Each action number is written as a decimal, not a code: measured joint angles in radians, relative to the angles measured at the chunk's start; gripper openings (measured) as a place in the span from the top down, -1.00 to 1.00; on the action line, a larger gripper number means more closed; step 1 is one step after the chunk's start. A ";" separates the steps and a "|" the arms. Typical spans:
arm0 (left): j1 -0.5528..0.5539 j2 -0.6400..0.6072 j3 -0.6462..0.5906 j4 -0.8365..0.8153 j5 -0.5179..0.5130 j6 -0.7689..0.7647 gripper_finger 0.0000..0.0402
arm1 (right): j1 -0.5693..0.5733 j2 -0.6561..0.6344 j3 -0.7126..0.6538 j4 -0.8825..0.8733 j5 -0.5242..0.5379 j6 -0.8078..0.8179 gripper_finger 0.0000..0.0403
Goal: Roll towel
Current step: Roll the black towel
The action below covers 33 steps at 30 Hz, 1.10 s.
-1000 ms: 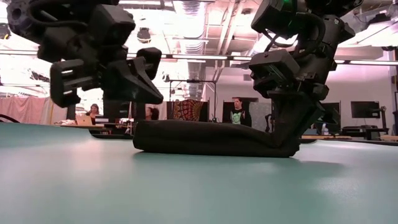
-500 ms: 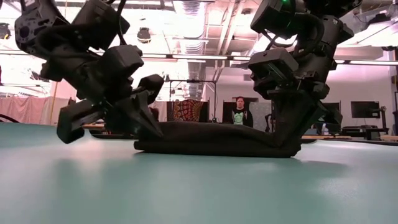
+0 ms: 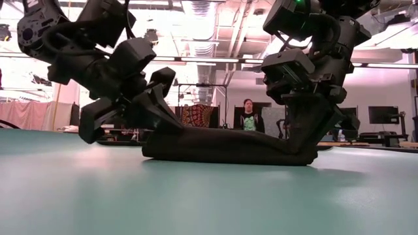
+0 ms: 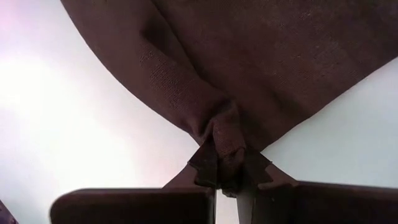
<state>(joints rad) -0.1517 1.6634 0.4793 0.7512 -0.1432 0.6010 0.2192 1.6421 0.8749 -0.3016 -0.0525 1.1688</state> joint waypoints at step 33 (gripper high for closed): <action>0.124 0.008 0.000 -0.134 0.164 -0.143 1.00 | 0.024 0.000 0.000 0.057 0.091 -0.151 0.67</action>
<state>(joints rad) -0.0280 1.6714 0.4797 0.6170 0.0212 0.4580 0.2433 1.6421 0.8753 -0.2442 0.0382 1.0180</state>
